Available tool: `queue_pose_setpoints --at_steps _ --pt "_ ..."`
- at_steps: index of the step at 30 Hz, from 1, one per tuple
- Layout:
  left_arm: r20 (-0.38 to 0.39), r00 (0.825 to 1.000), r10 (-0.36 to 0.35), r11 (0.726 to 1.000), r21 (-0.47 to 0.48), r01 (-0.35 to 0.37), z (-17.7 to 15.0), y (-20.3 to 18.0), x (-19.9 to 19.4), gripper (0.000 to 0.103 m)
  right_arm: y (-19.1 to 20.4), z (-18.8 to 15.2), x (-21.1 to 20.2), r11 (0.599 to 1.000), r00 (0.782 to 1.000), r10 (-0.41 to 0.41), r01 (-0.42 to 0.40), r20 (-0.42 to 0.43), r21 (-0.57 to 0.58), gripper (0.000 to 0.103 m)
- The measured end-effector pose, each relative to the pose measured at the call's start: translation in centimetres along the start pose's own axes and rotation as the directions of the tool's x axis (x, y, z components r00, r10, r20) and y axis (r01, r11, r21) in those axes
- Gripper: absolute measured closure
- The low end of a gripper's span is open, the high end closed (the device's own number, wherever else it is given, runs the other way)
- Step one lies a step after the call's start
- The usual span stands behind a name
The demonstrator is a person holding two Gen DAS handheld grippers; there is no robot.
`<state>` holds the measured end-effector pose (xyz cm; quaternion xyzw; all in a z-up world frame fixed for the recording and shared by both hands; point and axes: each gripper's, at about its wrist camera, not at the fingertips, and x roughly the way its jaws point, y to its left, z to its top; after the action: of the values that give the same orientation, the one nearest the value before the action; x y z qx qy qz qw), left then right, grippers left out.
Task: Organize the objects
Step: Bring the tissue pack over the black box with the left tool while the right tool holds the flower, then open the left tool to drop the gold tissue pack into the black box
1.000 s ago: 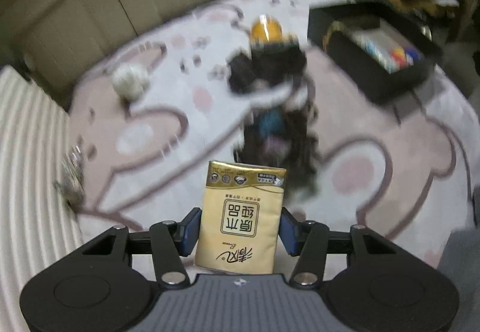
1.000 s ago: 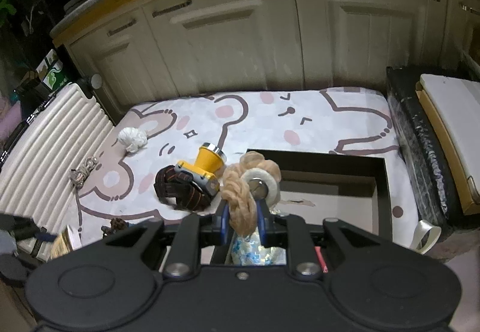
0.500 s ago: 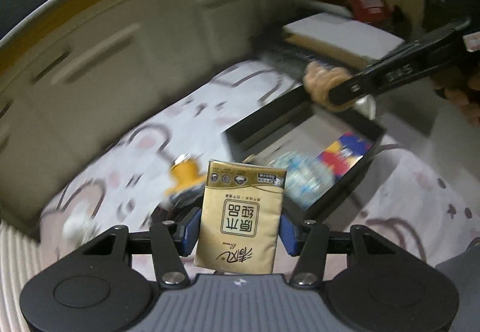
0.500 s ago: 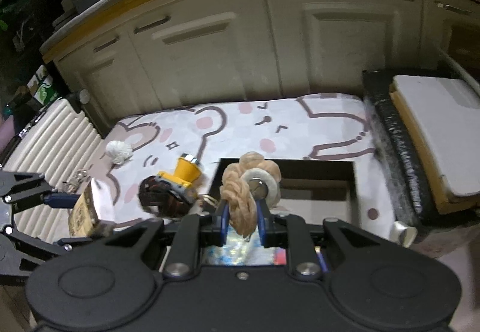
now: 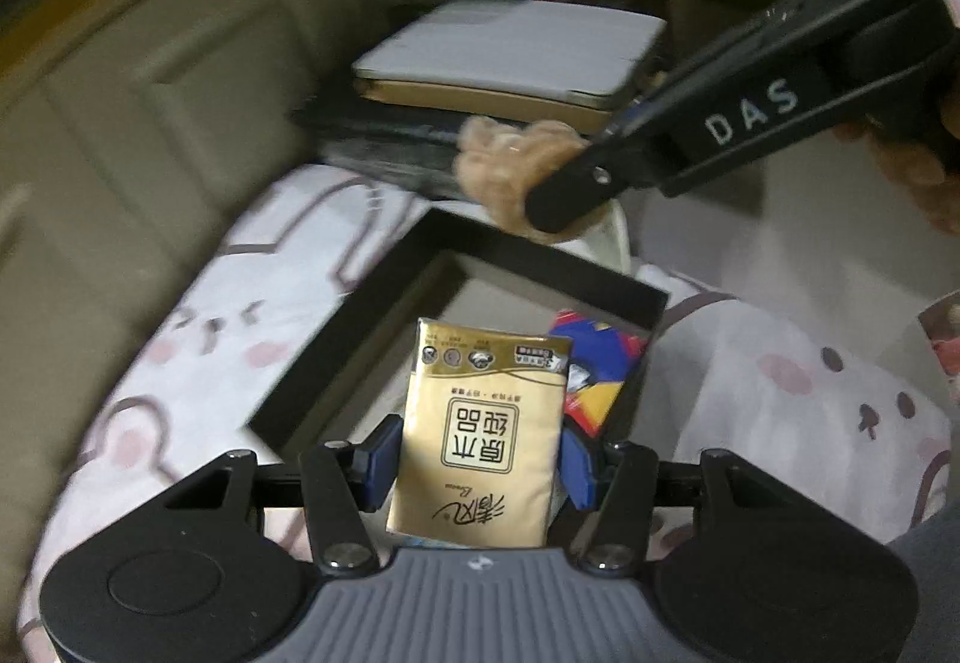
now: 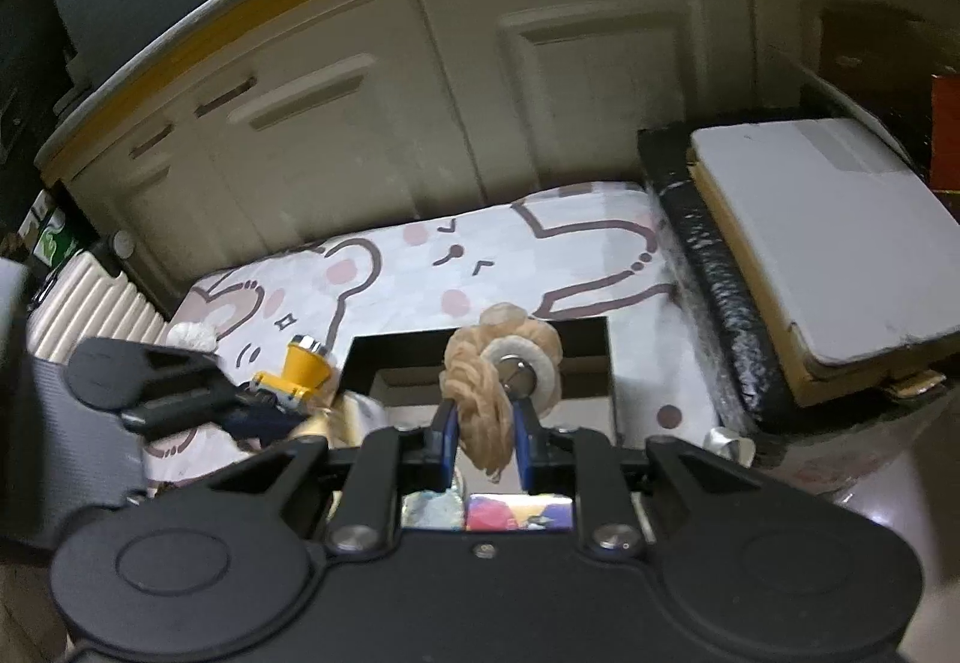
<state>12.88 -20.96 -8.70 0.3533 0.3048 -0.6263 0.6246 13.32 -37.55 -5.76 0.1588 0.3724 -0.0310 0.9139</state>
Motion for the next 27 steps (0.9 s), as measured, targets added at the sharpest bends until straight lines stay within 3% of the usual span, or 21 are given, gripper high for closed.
queue_pose_setpoints --at_steps 8,13,14,16,17,20,25,27 --pt "-0.020 0.995 -0.098 0.994 0.045 0.098 2.4 -0.5 5.7 0.049 -2.5 -0.2 0.7 0.999 1.000 -0.028 0.028 -0.015 0.029 0.083" --pt "-0.038 0.976 -0.216 0.974 0.056 0.218 3.3 -1.0 8.3 0.047 -3.7 -0.4 1.4 0.998 0.998 -0.043 0.044 -0.037 0.040 0.083" --pt "-0.041 0.971 -0.234 0.971 0.039 0.235 3.4 -0.9 8.7 0.042 -3.9 -0.4 1.5 0.998 0.998 -0.043 0.045 -0.040 0.042 0.083" --pt "-0.025 0.975 -0.221 0.975 -0.005 0.221 3.4 -0.5 9.1 0.030 -4.1 -0.4 1.7 0.998 0.998 -0.047 0.048 -0.044 0.044 0.083" --pt "-0.010 0.972 -0.234 0.972 -0.035 0.234 3.3 -0.1 9.1 0.030 -4.2 -0.4 1.8 0.998 0.998 -0.046 0.048 -0.047 0.044 0.083" --pt "0.043 0.964 -0.264 0.956 -0.122 0.268 2.8 1.3 8.6 0.030 -4.3 -0.5 1.9 0.998 0.998 -0.044 0.047 -0.053 0.046 0.083" --pt "0.091 0.971 -0.222 0.941 -0.240 0.238 1.8 3.7 7.5 0.038 -4.2 -0.4 2.0 0.998 0.998 -0.030 0.033 -0.058 0.050 0.083" --pt "0.080 0.981 -0.178 0.944 -0.267 0.193 1.4 4.5 6.9 0.038 -4.1 -0.4 2.0 0.998 0.998 -0.026 0.029 -0.058 0.049 0.083"
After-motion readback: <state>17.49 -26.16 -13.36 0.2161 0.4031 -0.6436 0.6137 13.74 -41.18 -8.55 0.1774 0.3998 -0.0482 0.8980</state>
